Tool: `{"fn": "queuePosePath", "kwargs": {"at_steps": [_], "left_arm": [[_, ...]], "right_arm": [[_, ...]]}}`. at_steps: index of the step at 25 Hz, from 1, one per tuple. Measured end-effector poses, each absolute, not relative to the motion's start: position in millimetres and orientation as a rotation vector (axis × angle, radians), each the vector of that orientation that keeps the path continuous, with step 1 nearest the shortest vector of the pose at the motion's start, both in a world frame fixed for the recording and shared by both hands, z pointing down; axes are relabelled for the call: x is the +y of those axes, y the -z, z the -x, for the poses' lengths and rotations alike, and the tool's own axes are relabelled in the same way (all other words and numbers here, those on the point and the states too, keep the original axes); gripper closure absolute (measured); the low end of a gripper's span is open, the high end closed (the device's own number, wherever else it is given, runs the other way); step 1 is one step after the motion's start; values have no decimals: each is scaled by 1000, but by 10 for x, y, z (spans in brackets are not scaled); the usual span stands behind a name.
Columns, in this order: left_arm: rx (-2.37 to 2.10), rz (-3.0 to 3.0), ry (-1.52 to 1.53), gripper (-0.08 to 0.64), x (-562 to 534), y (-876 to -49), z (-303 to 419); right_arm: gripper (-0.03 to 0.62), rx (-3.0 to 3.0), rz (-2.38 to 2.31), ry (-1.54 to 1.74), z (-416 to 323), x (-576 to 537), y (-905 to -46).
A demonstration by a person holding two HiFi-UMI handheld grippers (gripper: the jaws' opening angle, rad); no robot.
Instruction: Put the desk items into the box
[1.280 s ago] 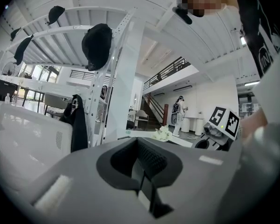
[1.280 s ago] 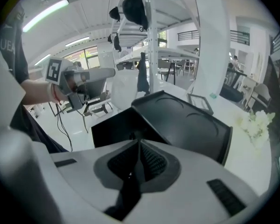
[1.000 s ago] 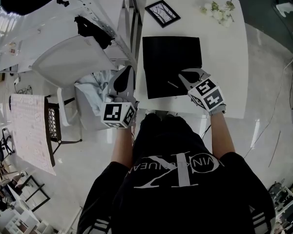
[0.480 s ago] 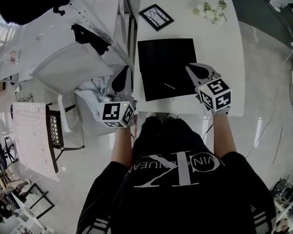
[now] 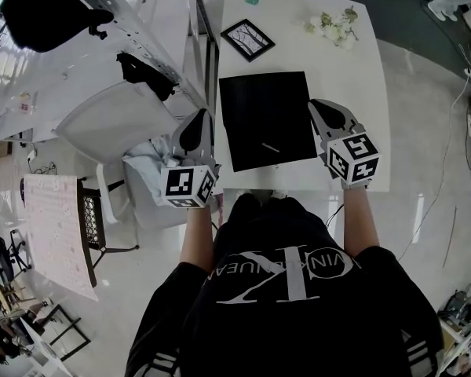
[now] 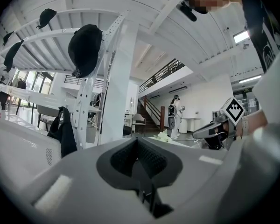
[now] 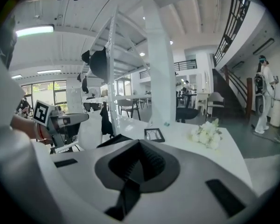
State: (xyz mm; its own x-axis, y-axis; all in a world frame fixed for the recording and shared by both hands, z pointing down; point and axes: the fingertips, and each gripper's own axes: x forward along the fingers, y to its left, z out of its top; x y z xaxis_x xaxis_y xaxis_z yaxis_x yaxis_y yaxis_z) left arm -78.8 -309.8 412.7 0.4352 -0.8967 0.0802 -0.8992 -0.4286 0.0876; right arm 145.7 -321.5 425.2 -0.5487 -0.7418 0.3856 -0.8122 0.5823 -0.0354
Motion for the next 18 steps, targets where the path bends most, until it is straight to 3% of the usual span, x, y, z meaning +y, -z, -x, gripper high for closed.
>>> {"fn": "queuePosePath", "kwargs": {"at_steps": [18], "left_arm": [[-1643,-2602,-8,565,-3215,-3866,734]], "right_arm": [[578,-2576,-1451,-154,-1692,-3339,-3804]]}}
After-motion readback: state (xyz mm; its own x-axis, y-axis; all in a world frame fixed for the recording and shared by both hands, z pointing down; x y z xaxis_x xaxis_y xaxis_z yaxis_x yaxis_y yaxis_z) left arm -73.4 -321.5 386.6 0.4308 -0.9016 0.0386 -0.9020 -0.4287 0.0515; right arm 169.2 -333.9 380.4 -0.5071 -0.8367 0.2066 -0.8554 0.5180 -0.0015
